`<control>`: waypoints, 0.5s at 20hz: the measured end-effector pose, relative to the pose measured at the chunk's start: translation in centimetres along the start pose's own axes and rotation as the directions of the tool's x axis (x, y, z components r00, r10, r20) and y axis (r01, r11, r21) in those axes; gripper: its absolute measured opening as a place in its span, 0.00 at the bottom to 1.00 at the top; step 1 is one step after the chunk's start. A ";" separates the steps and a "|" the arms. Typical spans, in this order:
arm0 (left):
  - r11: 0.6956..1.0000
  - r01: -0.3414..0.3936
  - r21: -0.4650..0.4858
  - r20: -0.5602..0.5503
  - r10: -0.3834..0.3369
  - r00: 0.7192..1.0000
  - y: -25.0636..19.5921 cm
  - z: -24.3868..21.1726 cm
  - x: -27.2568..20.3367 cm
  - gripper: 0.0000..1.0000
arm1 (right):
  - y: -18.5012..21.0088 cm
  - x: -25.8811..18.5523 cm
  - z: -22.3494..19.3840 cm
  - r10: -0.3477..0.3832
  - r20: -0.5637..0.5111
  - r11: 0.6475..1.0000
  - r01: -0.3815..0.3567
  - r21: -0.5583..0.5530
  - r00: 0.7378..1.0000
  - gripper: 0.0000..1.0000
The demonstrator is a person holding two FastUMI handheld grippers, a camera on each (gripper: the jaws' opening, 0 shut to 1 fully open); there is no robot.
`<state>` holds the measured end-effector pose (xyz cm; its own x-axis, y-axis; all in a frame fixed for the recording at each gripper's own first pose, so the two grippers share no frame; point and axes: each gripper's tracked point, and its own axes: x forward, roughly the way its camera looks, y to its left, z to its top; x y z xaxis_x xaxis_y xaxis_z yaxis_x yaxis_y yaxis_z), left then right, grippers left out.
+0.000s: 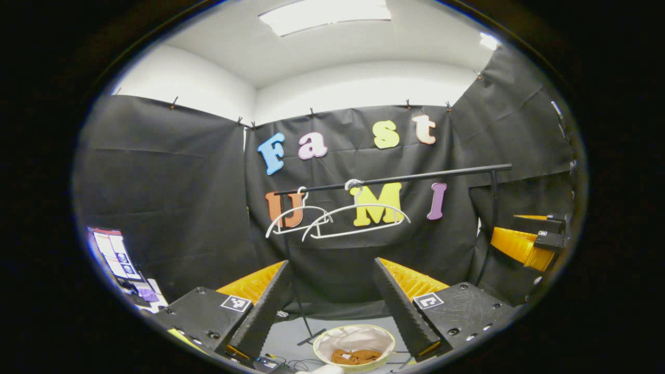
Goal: Grasp the clothes on the hanger with both hands and then place them into the laundry hamper below.
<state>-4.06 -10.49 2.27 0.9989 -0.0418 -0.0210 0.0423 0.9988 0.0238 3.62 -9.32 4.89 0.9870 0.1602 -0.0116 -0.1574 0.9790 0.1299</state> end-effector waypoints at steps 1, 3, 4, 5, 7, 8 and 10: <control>1.000 -0.013 -0.001 -0.002 0.013 1.000 0.0 -0.3 -1.1 0.98 | -0.6 -1.0 -0.5 -0.002 -0.003 1.000 0.002 0.008 1.000 0.96; 1.000 -0.016 0.000 -0.002 0.016 1.000 -0.5 -0.7 -2.9 0.99 | -1.1 -1.6 -1.4 -0.004 -0.010 1.000 0.004 0.026 1.000 0.96; 1.000 -0.016 0.000 -0.009 0.016 1.000 -0.8 -1.0 -3.6 0.99 | -1.3 -2.2 -1.6 -0.007 -0.011 0.999 0.007 0.032 1.000 0.98; 1.000 -0.017 -0.001 -0.018 0.017 1.000 -1.2 -1.4 -4.0 0.99 | -1.7 -2.8 -1.6 -0.013 -0.012 0.999 0.013 0.035 1.000 1.00; 1.000 -0.028 -0.004 -0.023 0.028 0.999 -1.3 -1.4 -4.8 0.99 | -2.6 -4.2 -1.2 -0.017 -0.005 0.999 0.017 0.041 1.000 1.00; 0.999 -0.042 -0.003 -0.023 0.042 0.999 -1.0 -1.4 -4.9 0.99 | -2.7 -5.0 -1.2 -0.014 0.000 0.999 0.014 0.045 1.000 1.00; 0.997 -0.072 0.003 -0.025 0.072 0.997 -0.4 -1.2 -5.0 0.99 | -2.4 -4.9 -1.1 -0.012 -0.003 0.999 0.012 0.040 1.000 0.98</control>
<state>-9.12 -10.68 1.16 0.9986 0.0308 -0.0438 -0.0296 0.9992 0.0285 -0.89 -12.35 3.54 0.9888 0.1484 -0.0158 -0.1437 0.9751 0.1689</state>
